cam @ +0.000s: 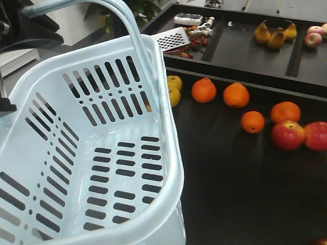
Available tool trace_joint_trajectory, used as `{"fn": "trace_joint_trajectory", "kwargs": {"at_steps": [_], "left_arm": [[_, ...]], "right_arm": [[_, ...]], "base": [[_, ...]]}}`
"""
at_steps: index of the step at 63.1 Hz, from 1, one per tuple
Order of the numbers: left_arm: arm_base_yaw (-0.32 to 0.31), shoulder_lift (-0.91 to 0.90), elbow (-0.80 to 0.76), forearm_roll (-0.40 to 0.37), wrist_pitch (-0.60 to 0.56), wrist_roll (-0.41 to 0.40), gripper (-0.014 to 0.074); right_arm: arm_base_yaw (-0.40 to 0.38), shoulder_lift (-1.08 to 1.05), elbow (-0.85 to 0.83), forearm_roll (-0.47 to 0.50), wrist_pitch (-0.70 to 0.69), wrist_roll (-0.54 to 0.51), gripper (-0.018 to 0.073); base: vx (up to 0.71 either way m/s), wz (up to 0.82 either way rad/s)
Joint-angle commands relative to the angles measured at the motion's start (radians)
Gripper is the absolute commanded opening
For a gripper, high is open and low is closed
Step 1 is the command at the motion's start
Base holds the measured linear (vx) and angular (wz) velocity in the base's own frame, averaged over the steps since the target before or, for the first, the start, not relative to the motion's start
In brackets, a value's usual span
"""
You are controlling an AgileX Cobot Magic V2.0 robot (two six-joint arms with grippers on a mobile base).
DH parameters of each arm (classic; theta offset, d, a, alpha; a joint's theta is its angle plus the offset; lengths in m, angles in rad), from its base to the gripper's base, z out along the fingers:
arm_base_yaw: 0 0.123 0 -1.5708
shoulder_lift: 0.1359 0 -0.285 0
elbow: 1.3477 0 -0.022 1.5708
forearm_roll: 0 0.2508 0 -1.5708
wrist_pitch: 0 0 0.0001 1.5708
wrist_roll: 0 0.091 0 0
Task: Pick three apples into basket with both arms
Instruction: 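Drive the base up to the black fruit table with the basket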
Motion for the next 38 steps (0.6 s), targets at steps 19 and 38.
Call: {"fn": "trace_joint_trajectory", "kwargs": {"at_steps": [19, 38], "left_arm": [[-0.007, -0.02, -0.028, 0.013, -0.052, -0.016, -0.0006], [-0.007, -0.02, -0.028, 0.013, -0.052, -0.016, -0.0006]], "right_arm": [[0.001, -0.013, 0.014, -0.008, -0.077, -0.01, -0.0008], [0.001, -0.013, 0.014, -0.008, -0.077, -0.01, -0.0008]], "base": [[0.07, -0.5], [0.07, -0.36]]}}
